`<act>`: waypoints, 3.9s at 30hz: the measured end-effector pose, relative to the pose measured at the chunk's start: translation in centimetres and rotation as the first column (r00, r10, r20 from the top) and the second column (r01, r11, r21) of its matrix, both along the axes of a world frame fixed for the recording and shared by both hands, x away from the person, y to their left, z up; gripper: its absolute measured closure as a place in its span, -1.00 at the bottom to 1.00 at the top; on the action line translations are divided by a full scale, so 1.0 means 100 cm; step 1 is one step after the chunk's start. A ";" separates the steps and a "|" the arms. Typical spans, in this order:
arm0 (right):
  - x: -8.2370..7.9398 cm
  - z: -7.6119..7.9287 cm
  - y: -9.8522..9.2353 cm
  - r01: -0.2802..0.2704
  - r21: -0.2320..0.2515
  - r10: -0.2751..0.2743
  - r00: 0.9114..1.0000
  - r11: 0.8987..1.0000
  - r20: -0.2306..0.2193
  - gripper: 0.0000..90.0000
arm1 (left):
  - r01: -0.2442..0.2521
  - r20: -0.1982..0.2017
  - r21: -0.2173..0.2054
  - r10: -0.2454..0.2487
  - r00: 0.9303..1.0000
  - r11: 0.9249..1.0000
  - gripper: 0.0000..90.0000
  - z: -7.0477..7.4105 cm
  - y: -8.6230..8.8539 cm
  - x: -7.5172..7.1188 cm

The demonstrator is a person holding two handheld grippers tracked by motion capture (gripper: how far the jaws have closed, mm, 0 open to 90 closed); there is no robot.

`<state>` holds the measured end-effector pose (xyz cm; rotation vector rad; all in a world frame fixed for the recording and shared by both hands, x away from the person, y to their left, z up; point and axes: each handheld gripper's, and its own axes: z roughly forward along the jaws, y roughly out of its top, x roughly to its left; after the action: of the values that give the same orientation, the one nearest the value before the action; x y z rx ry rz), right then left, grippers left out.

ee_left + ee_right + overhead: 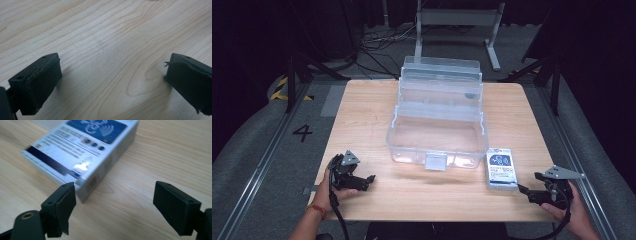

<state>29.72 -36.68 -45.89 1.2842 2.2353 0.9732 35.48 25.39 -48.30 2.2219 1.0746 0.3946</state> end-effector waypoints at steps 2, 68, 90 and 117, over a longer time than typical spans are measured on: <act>-0.003 0.006 0.006 -0.020 0.010 0.020 1.000 1.000 0.001 -0.58 | 0.000 0.000 0.000 0.000 1.000 1.000 -0.99 0.000 0.000 0.000; 0.065 0.017 0.036 0.135 -0.021 -0.137 0.973 0.991 -0.184 -0.71 | 0.027 0.004 -0.007 -0.027 1.000 1.000 -0.85 0.001 0.000 -0.002; 0.065 0.001 0.057 -0.155 -0.173 0.106 0.959 0.973 -0.264 -0.90 | 0.116 -0.001 -0.020 -0.116 0.993 0.993 -0.54 0.016 -0.014 -0.007; 0.063 0.002 0.049 -0.232 -0.145 0.187 0.944 0.962 -0.273 -0.89 | 0.411 0.261 0.009 -0.398 0.879 0.912 -0.23 0.139 -0.101 -0.001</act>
<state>35.99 -31.79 -45.72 1.1679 2.6363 0.6897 35.35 15.28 -34.44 2.2054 0.4580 0.4512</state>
